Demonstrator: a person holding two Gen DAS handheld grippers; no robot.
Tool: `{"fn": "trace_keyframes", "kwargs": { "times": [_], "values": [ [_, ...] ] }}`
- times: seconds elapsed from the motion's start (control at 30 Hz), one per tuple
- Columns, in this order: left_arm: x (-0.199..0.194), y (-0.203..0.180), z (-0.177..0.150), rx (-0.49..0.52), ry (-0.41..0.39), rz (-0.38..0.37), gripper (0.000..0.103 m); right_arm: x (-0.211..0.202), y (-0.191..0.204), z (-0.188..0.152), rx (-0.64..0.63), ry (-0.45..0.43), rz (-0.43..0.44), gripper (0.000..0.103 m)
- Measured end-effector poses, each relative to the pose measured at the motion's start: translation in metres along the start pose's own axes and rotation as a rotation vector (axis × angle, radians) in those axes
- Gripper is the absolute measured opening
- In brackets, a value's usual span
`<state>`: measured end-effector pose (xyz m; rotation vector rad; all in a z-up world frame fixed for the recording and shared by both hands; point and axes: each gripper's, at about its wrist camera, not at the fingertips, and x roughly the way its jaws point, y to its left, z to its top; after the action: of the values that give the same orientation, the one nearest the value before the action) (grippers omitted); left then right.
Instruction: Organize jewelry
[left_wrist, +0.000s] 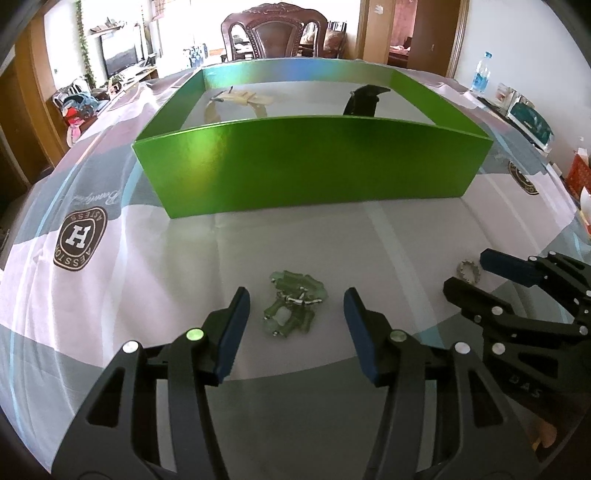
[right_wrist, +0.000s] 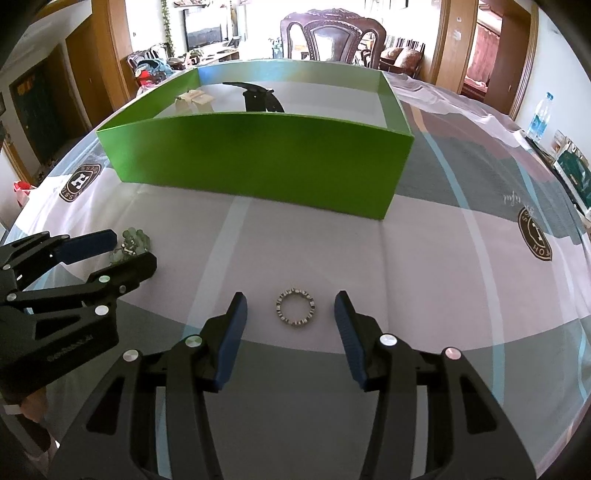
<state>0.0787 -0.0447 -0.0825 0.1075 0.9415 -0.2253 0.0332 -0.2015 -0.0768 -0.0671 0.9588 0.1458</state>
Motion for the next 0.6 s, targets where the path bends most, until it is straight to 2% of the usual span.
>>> {"fn": "trace_keyframes", "kwargs": {
  "times": [0.2, 0.33, 0.4, 0.47, 0.53, 0.57, 0.6],
  "values": [
    [0.001, 0.0005, 0.0005, -0.001, -0.008, 0.007, 0.052, 0.0001, 0.0002, -0.0002, -0.001, -0.005, 0.001, 0.05],
    [0.0002, 0.0024, 0.0001, 0.001, -0.015, 0.008, 0.043, 0.0005, -0.0002, 0.0007, 0.004, -0.007, 0.004, 0.049],
    [-0.0002, 0.0027, -0.0002, -0.001, -0.018, 0.008, 0.038, 0.0002, 0.0005, 0.0004, 0.003, -0.007, 0.007, 0.046],
    [-0.0003, 0.0023, 0.0, -0.001, -0.023, 0.013, 0.031, -0.0003, 0.0015, 0.0003, -0.003, -0.011, 0.013, 0.036],
    [-0.0016, 0.0047, -0.001, 0.001, -0.027, 0.013, 0.018, -0.0011, 0.0029, -0.0003, -0.007, -0.013, 0.02, 0.027],
    [-0.0019, 0.0051, -0.0011, 0.0, -0.027, 0.011, 0.018, -0.0012, 0.0037, -0.0003, -0.01, -0.014, 0.023, 0.022],
    [-0.0024, 0.0054, -0.0015, -0.001, -0.028, 0.012, 0.018, -0.0013, 0.0041, -0.0003, -0.011, -0.015, 0.025, 0.022]
  ]
}}
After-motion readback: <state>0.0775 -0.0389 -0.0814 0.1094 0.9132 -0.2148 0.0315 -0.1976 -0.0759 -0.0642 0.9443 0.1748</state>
